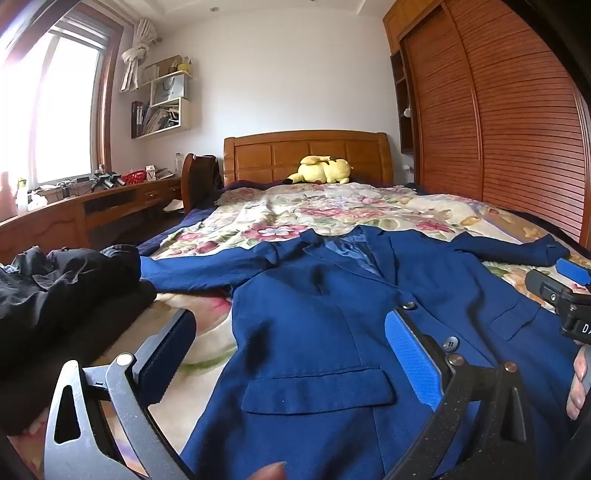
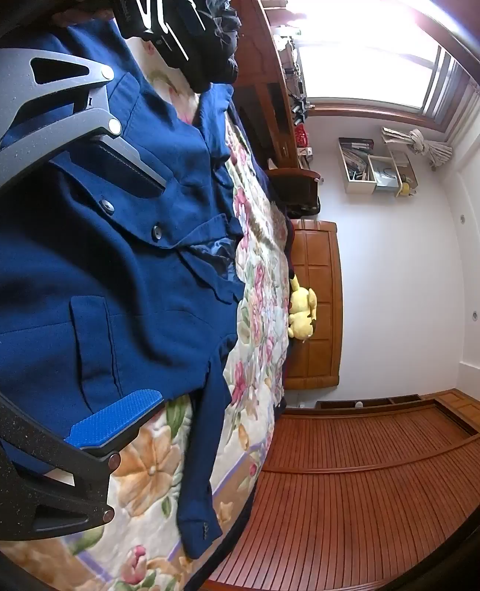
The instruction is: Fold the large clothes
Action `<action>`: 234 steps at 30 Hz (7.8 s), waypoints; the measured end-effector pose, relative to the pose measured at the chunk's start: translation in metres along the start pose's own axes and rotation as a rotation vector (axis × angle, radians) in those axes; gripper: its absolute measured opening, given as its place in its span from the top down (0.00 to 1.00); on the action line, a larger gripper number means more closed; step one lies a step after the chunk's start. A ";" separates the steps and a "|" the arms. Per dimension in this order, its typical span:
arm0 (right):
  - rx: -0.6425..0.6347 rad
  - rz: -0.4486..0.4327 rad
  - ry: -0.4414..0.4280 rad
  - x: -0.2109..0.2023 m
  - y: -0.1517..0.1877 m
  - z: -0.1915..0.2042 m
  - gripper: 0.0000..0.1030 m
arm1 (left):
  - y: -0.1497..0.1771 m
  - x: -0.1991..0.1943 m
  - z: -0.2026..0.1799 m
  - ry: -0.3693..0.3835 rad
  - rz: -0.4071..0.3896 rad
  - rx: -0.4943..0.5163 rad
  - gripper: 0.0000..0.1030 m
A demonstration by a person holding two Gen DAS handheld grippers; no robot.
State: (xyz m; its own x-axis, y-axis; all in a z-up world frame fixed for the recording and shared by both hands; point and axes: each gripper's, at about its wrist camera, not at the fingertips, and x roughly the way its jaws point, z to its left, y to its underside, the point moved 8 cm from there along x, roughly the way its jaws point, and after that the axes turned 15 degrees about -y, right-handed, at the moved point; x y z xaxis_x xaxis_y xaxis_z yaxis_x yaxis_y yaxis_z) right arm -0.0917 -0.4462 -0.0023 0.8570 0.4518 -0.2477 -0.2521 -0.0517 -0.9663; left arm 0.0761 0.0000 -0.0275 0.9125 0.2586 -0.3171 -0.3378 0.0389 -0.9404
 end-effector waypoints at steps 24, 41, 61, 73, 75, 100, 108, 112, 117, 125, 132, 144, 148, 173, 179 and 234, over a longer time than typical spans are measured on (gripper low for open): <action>0.001 0.001 0.002 0.001 0.000 0.000 0.00 | 0.001 -0.005 0.000 -0.004 -0.024 0.006 0.00; 0.002 0.002 0.002 0.001 0.000 0.000 0.00 | 0.001 -0.006 0.000 -0.006 -0.026 0.007 0.00; 0.002 0.003 0.002 0.001 0.000 0.000 0.00 | 0.001 -0.006 0.000 -0.007 -0.029 0.008 0.00; 0.002 0.004 0.001 0.001 0.000 0.001 0.00 | 0.001 -0.006 0.000 -0.007 -0.029 0.009 0.00; 0.002 0.006 0.000 0.001 0.000 0.000 0.00 | 0.001 -0.006 -0.001 -0.003 -0.024 0.012 0.00; -0.028 0.141 -0.164 0.069 -0.055 0.025 0.00 | -0.033 0.097 0.067 -0.019 0.243 0.195 0.01; -0.052 0.213 -0.234 0.125 -0.060 0.035 0.00 | -0.029 0.161 0.092 -0.048 0.353 0.194 0.05; -0.084 0.246 -0.250 0.142 -0.056 0.033 0.00 | -0.023 0.191 0.093 -0.053 0.411 0.198 0.11; -0.101 0.286 -0.258 0.158 -0.055 0.028 0.00 | -0.012 0.222 0.086 -0.055 0.475 0.221 0.19; -0.129 0.310 -0.270 0.170 -0.059 0.031 0.00 | 0.010 0.261 0.077 -0.106 0.563 0.331 0.22; -0.129 0.335 -0.266 0.178 -0.052 0.031 0.00 | 0.017 0.289 0.079 -0.146 0.600 0.348 0.46; -0.100 0.327 -0.262 0.177 -0.054 0.024 0.00 | -0.034 0.280 0.080 -0.137 0.449 0.312 0.95; -0.094 0.314 -0.253 0.173 -0.058 0.024 0.00 | -0.057 0.267 0.071 -0.110 0.402 0.294 0.95; -0.017 0.274 -0.248 0.161 -0.066 0.009 0.00 | -0.038 0.179 -0.001 0.108 0.403 0.331 0.63; -0.017 0.275 -0.252 0.161 -0.068 0.008 0.00 | -0.029 0.178 0.027 0.044 0.391 0.385 0.60; -0.010 0.249 -0.253 0.145 -0.079 -0.008 0.00 | -0.081 0.115 -0.040 0.184 0.261 0.268 0.59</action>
State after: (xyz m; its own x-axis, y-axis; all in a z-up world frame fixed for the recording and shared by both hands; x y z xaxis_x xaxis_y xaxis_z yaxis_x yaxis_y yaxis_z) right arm 0.0566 -0.3839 0.0371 0.6311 0.6304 -0.4519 -0.4339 -0.1960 -0.8794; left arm 0.2173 -0.0122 0.0073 0.8062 0.1168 -0.5800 -0.5890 0.2514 -0.7681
